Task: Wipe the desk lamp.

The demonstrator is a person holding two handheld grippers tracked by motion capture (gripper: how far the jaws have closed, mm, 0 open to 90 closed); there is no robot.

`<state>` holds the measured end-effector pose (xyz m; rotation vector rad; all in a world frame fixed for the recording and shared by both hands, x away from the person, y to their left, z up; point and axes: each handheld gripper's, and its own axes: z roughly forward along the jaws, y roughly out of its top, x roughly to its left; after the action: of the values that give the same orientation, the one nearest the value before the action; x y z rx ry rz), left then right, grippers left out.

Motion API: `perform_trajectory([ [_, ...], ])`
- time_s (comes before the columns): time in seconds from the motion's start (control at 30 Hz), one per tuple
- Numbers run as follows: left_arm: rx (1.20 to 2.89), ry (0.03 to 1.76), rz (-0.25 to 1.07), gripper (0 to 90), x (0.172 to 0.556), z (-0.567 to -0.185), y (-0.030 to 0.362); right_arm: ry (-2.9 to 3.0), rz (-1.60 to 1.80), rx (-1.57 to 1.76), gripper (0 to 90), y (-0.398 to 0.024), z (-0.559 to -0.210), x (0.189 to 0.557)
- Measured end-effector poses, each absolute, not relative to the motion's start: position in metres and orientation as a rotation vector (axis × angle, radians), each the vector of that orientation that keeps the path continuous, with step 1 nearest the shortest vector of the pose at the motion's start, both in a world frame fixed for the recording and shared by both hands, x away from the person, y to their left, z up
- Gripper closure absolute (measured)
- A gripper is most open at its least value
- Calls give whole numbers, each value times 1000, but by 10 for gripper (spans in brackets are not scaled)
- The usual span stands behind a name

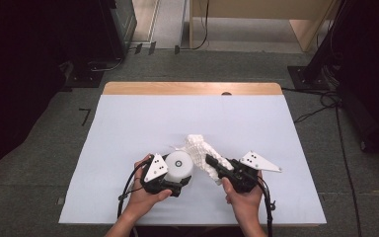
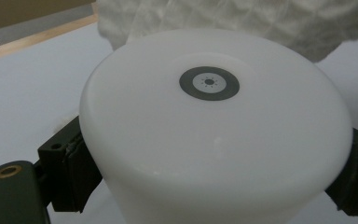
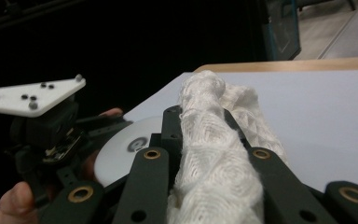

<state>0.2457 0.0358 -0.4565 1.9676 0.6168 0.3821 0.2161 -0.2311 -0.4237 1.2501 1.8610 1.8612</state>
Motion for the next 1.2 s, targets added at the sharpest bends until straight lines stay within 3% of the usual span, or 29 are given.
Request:
perform_trajectory([
  [0.4,1956,618,366,83,248,-458,36,2147,1594,1336,780,-201,-475,229],
  [0.77,1887,740,416,9,238,-454,35,2029,1532,1342,778,-222,-465,231],
  [0.83,1863,792,481,4,230,-455,29,1985,1526,1358,778,-230,-463,232],
  [1.0,1852,879,597,63,221,-456,14,1901,1517,1389,777,-243,-459,231],
  [1.2,1879,826,543,86,228,-455,22,1919,1521,1375,777,-238,-460,231],
])
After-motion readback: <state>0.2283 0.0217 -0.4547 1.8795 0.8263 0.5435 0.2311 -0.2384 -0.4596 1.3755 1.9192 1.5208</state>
